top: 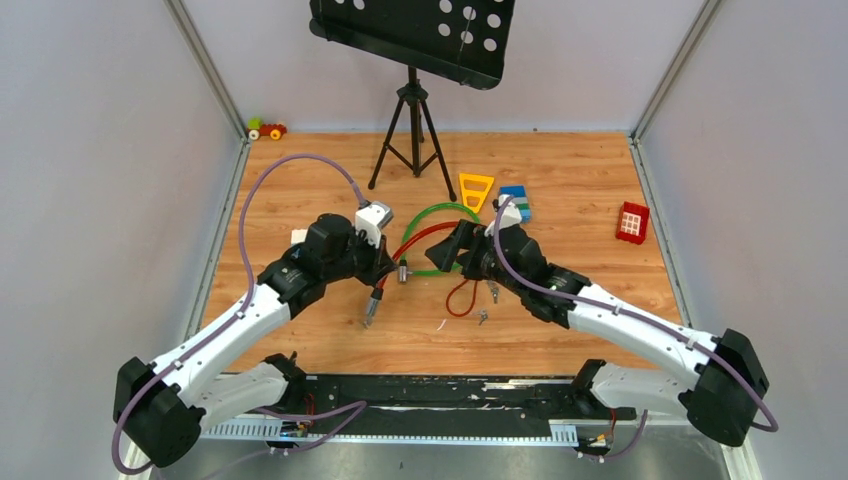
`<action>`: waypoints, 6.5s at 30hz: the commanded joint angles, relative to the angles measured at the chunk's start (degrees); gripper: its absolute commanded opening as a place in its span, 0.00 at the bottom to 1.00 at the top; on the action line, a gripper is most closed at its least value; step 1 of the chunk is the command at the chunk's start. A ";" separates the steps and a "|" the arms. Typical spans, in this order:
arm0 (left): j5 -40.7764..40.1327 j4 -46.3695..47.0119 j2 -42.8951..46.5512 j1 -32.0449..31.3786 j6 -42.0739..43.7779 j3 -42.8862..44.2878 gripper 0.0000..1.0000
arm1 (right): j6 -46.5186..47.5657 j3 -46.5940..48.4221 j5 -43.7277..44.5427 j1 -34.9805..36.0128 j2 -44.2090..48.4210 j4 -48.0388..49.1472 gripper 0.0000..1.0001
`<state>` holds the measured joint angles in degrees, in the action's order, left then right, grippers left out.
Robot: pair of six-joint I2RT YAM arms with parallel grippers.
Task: Lock with the key
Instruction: Pick up the lock from the center of the board, then lock the lock.
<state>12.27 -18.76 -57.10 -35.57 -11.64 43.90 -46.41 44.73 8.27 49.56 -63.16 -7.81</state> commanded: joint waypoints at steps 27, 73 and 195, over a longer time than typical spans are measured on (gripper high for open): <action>12.30 5.53 5.76 -4.51 1.91 1.86 0.70 | -7.26 9.17 -4.03 -0.94 -6.92 11.59 0.00; 19.54 17.59 -2.05 -8.37 -3.87 -3.47 0.67 | -9.40 11.19 0.96 -1.13 2.18 3.06 0.00; 17.27 43.52 8.35 -8.45 1.46 -7.87 0.00 | 15.56 24.06 -5.83 11.00 1.13 20.51 0.00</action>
<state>28.84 36.14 -44.21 -43.53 -17.45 32.51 -41.15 57.08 -4.19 53.56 -58.85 18.90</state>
